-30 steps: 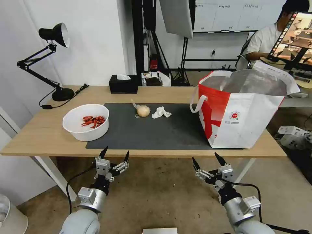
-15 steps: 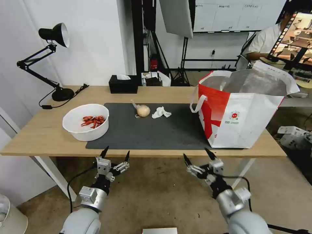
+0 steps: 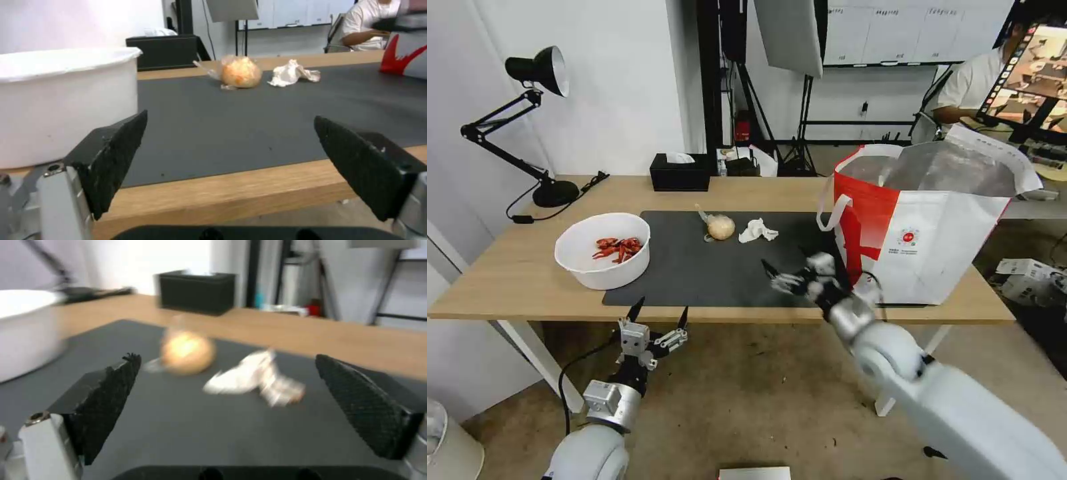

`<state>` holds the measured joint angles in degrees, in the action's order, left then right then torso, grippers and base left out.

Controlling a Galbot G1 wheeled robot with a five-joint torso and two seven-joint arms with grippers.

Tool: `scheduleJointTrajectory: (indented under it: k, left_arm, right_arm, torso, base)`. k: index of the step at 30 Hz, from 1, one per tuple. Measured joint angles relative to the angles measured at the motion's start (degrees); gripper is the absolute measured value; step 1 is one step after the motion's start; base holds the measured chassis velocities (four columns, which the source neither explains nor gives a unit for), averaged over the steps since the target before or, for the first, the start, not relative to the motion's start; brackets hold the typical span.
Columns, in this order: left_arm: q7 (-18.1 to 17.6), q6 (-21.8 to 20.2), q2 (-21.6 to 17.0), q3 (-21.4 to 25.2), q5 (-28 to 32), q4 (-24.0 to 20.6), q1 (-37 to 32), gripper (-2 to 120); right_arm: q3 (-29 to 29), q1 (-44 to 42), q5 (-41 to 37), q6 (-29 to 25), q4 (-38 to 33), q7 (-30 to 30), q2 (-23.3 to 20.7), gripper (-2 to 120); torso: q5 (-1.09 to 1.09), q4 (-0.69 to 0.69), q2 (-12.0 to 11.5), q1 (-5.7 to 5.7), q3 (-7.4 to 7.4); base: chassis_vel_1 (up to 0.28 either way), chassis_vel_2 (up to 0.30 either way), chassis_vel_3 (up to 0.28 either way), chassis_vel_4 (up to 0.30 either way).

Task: Pick up the trash from the table and place it into the takeout bag.

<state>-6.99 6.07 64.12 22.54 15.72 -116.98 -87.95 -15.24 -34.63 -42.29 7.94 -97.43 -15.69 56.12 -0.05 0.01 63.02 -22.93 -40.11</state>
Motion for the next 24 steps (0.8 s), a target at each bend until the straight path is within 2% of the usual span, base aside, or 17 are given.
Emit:
scheduleJointTrajectory:
  k: [2,3,4,6,7,9,15,24]
  left_arm:
    - [-0.06,0.00,0.05,0.10,0.09,0.09,-0.04,100]
    - [-0.08,0.00,0.13,0.11,0.12,0.17,-0.08,100]
    - [-0.08,0.00,0.13,0.11,0.12,0.17,-0.08,100]
    - [-0.09,0.00,0.32,0.19,0.13,0.42,-0.18,100]
    - [-0.09,0.00,0.32,0.19,0.13,0.42,-0.18,100]
    - [-0.09,0.09,0.61,0.31,0.13,0.67,-0.40,100]
    - [-0.07,0.17,1.37,0.44,0.24,1.11,-0.03,100]
    - [-0.07,0.27,1.32,0.55,0.53,1.06,-0.19,100]
  right_arm:
    - [-3.08,5.88,-0.05,2.92,6.06,-4.39,4.40,100]
    - [-4.03,8.63,-0.05,4.18,8.96,-6.43,6.52,100]
    - [-4.03,8.63,-0.05,4.18,8.96,-6.43,6.52,100]
    - [-5.14,12.09,-0.75,7.11,14.30,-9.74,10.23,100]
    - [-5.14,12.09,-0.75,7.11,14.30,-9.74,10.23,100]
    - [-5.57,15.02,-1.84,8.90,20.61,-11.67,13.66,100]
    - [-5.24,17.16,-1.20,9.40,30.99,-11.27,19.14,100]
    - [-3.96,17.76,0.14,9.32,36.53,-8.93,22.67,100]
  torso:
    - [0.08,0.00,-0.01,-0.01,-0.02]
    - [0.03,0.01,-0.01,-0.01,-0.01]
    - [0.03,0.01,-0.01,-0.01,-0.01]
    - [0.04,0.00,0.00,0.00,-0.01]
    - [0.04,0.00,0.00,0.00,-0.01]
    - [0.02,0.00,0.00,0.00,0.00]
    - [0.05,-0.02,0.00,0.00,0.00]
    - [0.05,-0.02,0.00,0.01,0.00]
  base:
    - [0.000,0.000,0.000,0.000]
    - [0.000,0.000,0.000,0.000]
    - [0.000,0.000,0.000,0.000]
    - [0.000,0.000,0.000,0.000]
    - [0.000,0.000,0.000,0.000]
    - [0.000,0.000,0.000,0.000]
    - [0.000,0.000,0.000,0.000]
    - [0.000,0.000,0.000,0.000]
